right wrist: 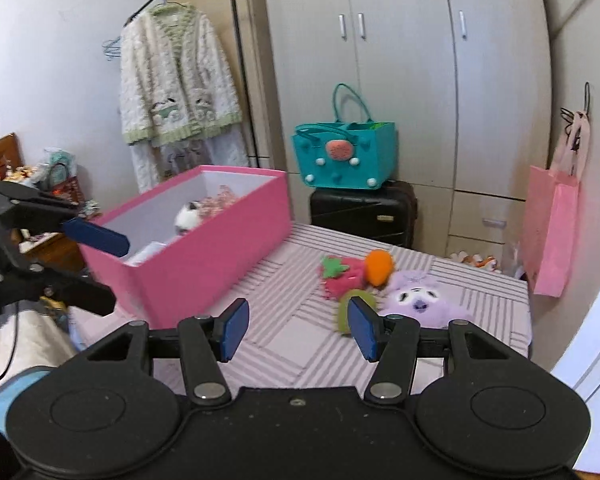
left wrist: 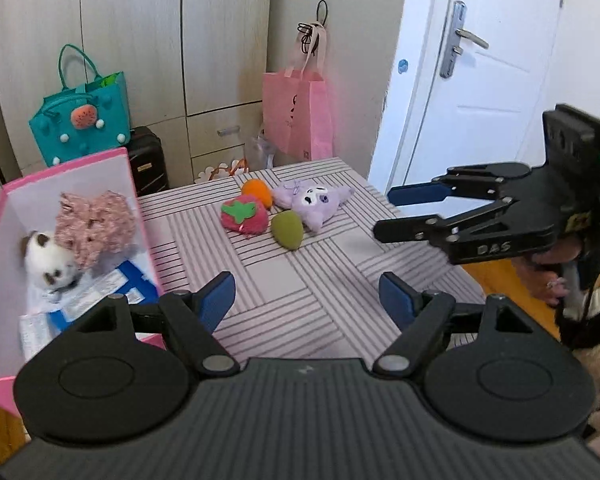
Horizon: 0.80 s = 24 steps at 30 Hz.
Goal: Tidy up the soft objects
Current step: 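Move the left tool to the red strawberry plush while the right tool approaches the green sponge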
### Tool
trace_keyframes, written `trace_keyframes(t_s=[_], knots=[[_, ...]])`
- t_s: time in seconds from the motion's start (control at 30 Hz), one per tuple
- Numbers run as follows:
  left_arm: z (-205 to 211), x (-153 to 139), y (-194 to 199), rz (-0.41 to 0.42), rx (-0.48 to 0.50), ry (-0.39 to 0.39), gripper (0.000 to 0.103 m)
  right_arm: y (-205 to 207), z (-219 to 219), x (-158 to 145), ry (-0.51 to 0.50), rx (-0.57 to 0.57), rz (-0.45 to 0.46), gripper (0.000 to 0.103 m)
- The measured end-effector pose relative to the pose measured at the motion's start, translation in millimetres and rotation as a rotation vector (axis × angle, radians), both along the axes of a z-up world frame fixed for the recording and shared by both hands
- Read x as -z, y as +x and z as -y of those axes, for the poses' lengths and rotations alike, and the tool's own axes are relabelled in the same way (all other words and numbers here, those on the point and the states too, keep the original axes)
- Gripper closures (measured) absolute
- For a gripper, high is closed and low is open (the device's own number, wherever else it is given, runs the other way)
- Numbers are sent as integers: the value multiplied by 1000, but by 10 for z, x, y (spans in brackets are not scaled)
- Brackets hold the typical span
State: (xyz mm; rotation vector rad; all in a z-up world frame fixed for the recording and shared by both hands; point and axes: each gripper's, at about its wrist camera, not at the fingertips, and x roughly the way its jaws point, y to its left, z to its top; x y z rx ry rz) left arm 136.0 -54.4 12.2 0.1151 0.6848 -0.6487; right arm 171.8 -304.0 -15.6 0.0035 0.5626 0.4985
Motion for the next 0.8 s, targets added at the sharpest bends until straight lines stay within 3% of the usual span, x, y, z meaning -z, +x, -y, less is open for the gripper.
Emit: trace_keyframes(t_s=[0.17,0.33,0.53,0.7,0.8], knots=[[178,170,279,32,-59,-29,24,223,-39,201,-64,-20,32,43],[481,309,544,138,-145,59,24,364,-124,394,-137,16,119,43],[711,473,974,101,-180,27,25,560,-135,597,-173,-33,105,43],[823,661,1357,42,-265,-4,26,749,-180,710,-220,-97,96,43],[918,772,1527,34,-310,21,28,847,-242,748,-278,-148,84,43]])
